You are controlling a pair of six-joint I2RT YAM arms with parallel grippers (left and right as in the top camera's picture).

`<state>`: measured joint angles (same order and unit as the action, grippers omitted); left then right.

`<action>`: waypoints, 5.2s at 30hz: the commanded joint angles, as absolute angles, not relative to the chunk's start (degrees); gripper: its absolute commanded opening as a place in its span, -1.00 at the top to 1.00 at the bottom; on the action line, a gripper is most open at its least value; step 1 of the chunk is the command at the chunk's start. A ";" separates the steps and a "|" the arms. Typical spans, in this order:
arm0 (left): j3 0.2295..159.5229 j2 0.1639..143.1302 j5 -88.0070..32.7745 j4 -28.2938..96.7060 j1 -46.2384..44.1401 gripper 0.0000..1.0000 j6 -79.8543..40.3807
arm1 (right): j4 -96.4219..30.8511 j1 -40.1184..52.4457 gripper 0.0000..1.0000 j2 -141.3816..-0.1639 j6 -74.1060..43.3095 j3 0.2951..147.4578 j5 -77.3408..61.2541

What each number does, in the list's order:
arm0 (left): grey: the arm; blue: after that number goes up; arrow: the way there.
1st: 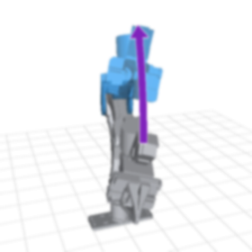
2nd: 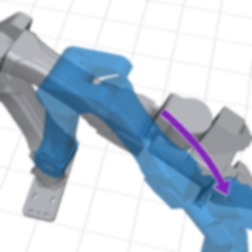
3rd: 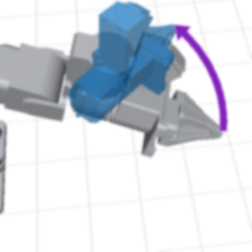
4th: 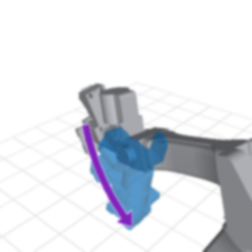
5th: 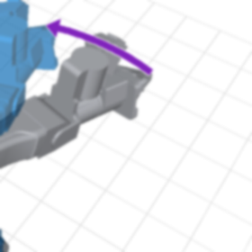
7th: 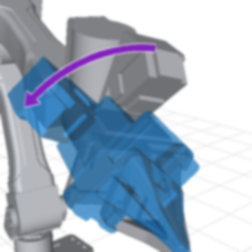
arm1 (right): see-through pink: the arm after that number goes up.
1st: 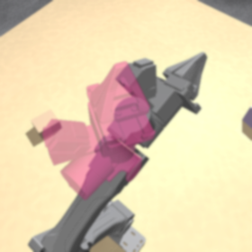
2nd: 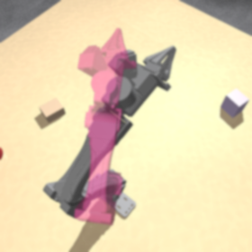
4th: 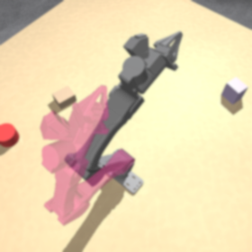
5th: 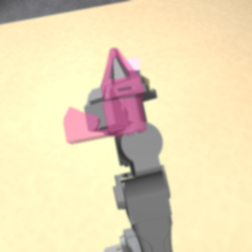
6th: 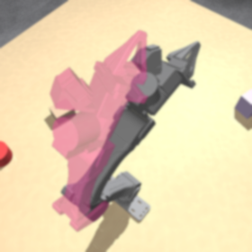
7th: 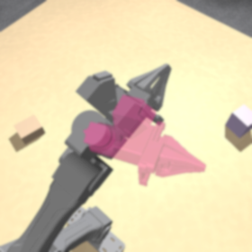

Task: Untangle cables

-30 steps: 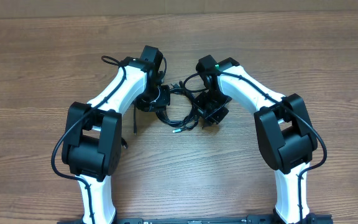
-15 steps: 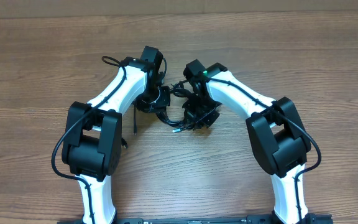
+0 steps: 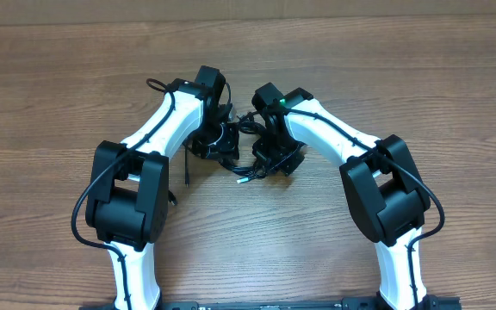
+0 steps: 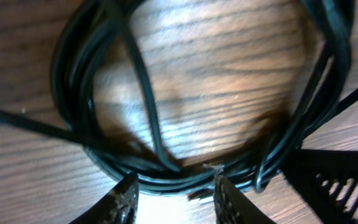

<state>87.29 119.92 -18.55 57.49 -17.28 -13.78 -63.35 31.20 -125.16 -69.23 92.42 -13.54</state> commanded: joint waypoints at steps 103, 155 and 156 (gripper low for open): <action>75.57 111.59 -20.60 66.65 -13.37 0.61 -21.85 | -32.23 30.81 0.92 -116.16 -47.35 74.37 -33.63; 64.58 109.49 -13.10 53.21 -15.05 0.42 -56.58 | -37.74 35.03 0.90 -114.96 -39.18 76.12 -10.28; 64.53 109.49 -13.13 53.08 -15.05 0.53 -57.10 | -37.74 35.16 0.92 -114.96 -39.22 76.12 -10.31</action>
